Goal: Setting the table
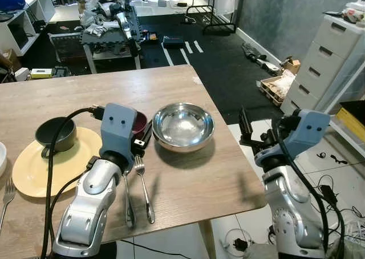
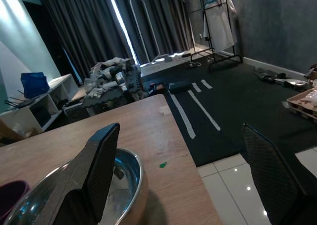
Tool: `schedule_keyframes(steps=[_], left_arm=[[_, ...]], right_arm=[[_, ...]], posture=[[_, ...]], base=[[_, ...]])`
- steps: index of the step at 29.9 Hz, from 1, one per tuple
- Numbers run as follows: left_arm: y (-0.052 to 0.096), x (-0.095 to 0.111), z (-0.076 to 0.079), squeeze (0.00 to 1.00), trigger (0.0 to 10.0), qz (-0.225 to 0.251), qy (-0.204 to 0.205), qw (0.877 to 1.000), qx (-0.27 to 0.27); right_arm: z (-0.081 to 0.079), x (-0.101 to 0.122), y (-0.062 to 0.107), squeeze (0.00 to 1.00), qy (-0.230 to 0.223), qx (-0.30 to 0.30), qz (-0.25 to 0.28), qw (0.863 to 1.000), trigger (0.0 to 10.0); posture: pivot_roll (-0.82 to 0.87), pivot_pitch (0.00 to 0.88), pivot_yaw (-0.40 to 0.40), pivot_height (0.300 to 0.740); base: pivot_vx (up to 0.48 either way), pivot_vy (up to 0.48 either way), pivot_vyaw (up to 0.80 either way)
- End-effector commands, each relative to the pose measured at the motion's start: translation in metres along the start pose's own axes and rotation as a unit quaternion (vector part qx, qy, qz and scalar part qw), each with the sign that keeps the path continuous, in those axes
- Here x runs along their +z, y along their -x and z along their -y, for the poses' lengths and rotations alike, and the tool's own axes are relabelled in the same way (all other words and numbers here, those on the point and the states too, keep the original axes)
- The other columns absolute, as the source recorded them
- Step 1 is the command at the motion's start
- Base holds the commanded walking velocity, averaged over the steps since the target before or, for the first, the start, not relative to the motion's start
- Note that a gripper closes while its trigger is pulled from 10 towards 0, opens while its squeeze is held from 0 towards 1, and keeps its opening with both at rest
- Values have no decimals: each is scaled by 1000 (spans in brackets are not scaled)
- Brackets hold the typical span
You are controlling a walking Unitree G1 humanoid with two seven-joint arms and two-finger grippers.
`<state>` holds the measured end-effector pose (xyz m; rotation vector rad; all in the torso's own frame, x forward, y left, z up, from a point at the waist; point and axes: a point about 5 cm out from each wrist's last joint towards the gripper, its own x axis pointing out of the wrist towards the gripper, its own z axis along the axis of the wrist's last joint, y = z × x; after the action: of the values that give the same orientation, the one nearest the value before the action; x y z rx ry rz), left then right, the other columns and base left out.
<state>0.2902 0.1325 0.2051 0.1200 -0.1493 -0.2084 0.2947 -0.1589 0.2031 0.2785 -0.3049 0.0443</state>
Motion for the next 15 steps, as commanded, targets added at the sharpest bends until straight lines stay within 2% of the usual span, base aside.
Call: schedule_keyframes(steps=[1, 15], left_arm=[[-2, -4, 1, 0, 10000, -6, -3, 1000, -2], [-2, -3, 1, 0, 10000, -5, 0, 1000, -3]], right_arm=[[3, -3, 3, 0, 3, -10, -4, 1000, 10000], [3, -5, 2, 0, 4, -11, -7, 1000, 10000]], posture=[[17, 0, 88, 740], [24, 0, 86, 740]], base=[[0, 0, 0], [0, 0, 0]])
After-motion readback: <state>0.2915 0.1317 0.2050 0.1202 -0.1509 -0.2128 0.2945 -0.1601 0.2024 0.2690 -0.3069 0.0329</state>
